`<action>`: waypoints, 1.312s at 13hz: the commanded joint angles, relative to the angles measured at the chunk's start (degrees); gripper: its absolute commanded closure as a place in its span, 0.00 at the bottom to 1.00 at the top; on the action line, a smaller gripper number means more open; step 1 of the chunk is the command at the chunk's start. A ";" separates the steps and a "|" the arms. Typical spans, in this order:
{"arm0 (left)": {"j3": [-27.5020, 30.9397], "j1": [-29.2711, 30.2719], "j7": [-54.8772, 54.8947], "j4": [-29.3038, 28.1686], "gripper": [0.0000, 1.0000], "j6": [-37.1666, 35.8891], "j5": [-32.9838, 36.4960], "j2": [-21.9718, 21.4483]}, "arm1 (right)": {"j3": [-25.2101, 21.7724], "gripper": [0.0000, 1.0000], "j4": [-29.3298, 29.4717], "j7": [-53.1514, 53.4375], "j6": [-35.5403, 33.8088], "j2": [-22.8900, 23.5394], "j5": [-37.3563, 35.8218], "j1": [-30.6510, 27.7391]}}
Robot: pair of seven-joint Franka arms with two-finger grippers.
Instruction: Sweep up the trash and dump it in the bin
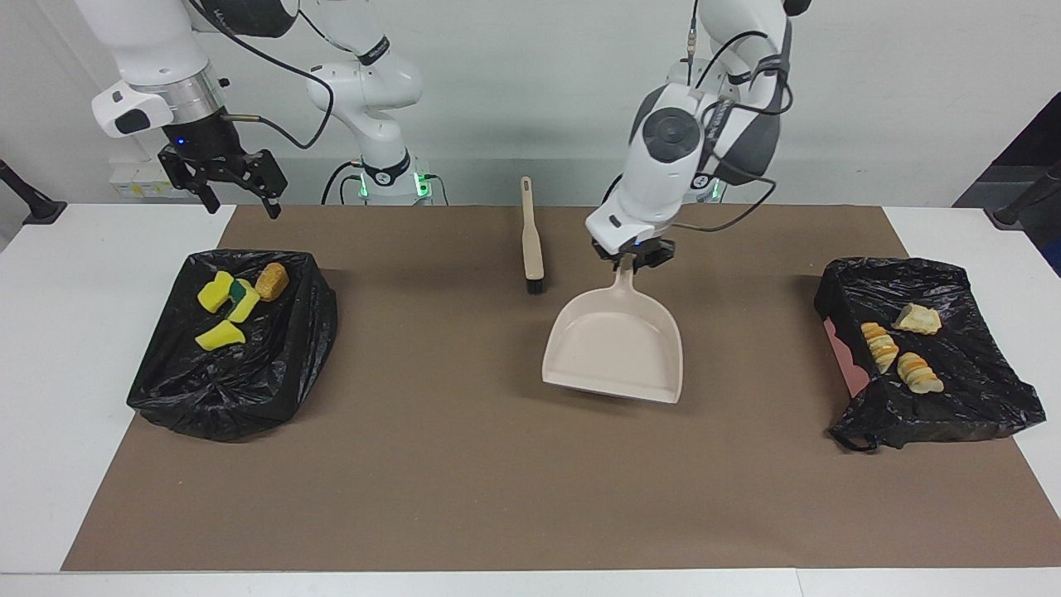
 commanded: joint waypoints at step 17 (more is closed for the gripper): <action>1.71 -1.61 -15.68 1.53 0.00 21.53 -2.24 7.85 | 1.23 0.00 0.68 -1.74 -1.78 0.12 0.07 -0.16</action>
